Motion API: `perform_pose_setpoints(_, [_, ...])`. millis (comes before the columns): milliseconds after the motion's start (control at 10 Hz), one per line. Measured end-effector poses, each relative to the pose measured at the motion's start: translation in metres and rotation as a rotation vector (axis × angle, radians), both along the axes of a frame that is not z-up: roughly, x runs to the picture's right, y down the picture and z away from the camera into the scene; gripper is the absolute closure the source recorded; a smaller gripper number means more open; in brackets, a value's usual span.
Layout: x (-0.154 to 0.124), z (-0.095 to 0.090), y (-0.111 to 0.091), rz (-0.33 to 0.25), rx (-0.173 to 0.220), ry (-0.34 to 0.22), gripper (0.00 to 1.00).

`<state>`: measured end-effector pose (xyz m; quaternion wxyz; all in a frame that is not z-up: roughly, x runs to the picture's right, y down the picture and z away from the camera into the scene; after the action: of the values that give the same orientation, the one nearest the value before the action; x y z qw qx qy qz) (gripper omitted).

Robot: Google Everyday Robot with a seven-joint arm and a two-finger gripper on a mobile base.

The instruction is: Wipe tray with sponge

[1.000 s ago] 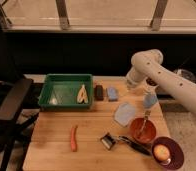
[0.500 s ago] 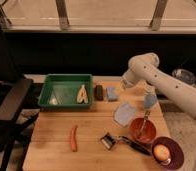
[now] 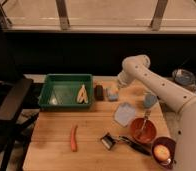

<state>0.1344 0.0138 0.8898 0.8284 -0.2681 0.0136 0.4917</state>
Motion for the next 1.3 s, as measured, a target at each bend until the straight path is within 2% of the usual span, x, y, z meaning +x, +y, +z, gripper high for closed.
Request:
perform_pose_setpoints(100, [-0.004, 0.01, 0.007, -0.003, -0.036, -0.014, 0.35])
perform_pose_setpoints(200, [-0.008, 0.013, 0.009, -0.008, -0.049, -0.025, 0.35])
perform_pose_setpoints(700, [-0.005, 0.014, 0.009, 0.0, -0.048, -0.02, 0.35])
perform_pose_setpoints(900, [-0.001, 0.028, 0.01, 0.078, -0.024, 0.002, 0.35])
perform_pose_setpoints(1300, [-0.006, 0.052, 0.016, 0.157, -0.037, 0.013, 0.35])
